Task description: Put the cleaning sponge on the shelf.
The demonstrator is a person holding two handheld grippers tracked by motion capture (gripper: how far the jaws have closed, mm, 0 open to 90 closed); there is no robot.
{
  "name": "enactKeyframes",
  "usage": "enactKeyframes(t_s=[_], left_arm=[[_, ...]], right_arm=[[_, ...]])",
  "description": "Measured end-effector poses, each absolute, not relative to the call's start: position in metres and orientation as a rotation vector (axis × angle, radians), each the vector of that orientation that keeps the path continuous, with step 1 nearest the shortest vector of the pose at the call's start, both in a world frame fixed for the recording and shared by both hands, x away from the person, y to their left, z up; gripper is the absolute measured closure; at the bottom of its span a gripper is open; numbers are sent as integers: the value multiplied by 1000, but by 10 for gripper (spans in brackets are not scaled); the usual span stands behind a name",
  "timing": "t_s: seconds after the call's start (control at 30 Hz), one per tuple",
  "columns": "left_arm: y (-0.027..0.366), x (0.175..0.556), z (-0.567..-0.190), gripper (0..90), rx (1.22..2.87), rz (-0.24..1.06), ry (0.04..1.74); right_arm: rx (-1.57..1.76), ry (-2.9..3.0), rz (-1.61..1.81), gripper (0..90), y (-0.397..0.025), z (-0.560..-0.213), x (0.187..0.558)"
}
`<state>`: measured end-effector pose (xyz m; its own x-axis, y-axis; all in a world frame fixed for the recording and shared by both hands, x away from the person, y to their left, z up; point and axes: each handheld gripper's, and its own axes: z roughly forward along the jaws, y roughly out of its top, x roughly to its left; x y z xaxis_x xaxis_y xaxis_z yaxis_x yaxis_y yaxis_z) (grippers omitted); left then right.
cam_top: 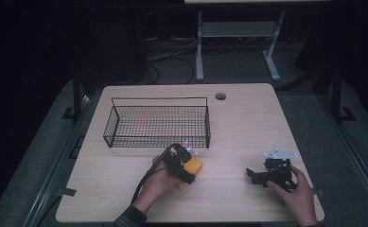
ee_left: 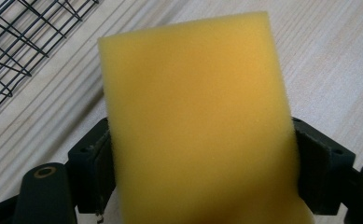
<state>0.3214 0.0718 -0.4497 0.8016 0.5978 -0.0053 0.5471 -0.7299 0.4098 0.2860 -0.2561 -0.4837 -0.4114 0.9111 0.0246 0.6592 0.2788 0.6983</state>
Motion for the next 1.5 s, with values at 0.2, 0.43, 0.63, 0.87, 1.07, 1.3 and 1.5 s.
enactKeyframes(t_s=[0.2,0.43,0.63,0.87,1.07,1.3,1.5], left_arm=[[73,322,-449,207,2591,173,859],[76,322,-446,209,2579,146,839],[77,321,-440,209,2579,131,824],[81,320,-433,211,2571,124,820],[89,320,-424,211,2550,117,833],[99,321,-418,211,2542,114,846],[105,322,-411,211,2538,118,851]], right_arm=[[1422,2173,905,0,-256,-484,286],[1421,2173,905,0,-256,-484,286],[1421,2173,905,0,-256,-484,286],[1421,2173,905,0,-256,-484,286],[1421,2173,905,0,-256,-484,286],[1421,2173,906,0,-256,-484,286],[1421,2173,906,0,-256,-484,286]])
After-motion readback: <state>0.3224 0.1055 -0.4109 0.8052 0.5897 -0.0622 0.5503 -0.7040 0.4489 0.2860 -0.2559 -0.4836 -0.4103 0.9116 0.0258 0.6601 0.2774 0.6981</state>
